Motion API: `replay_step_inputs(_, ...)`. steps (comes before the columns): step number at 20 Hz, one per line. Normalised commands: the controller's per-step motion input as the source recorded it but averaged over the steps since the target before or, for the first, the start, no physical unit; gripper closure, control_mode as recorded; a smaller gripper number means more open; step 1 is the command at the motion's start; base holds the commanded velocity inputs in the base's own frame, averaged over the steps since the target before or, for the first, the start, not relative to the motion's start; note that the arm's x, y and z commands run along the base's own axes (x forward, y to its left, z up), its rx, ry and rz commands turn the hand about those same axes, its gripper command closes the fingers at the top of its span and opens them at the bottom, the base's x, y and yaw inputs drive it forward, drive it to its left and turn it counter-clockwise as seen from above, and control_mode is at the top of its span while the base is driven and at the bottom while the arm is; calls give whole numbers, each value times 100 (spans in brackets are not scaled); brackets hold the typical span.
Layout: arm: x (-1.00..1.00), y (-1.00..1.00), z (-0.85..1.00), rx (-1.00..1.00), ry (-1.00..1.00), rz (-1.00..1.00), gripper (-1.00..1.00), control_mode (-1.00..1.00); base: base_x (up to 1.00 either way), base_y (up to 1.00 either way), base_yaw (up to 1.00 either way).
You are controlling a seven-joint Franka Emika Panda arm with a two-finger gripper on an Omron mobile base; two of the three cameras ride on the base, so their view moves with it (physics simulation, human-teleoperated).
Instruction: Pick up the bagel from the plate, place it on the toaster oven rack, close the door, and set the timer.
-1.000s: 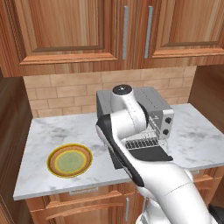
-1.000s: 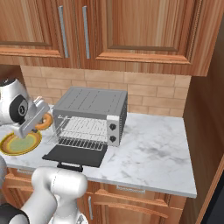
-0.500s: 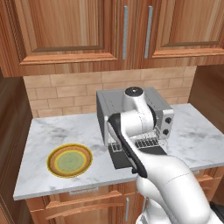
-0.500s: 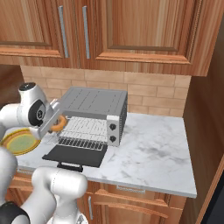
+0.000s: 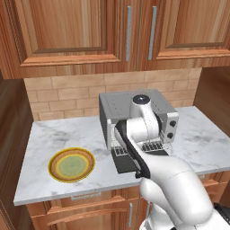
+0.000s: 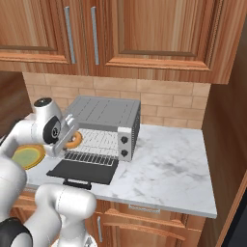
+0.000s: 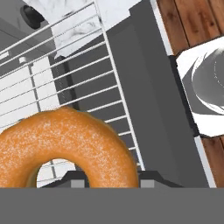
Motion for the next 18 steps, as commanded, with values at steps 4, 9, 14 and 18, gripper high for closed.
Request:
replay_step_inputs(4,8,-21,-17,0,0,0,100,-100,0,0,0)
replay_step_inputs(9,14,-12,-9,0,0,0,100,-100,0,0,0)
replay_step_inputs(14,18,-5,-11,0,0,0,100,-100,0,0,0)
replay_step_inputs(18,17,-4,-17,0,0,0,100,-100,0,0,0)
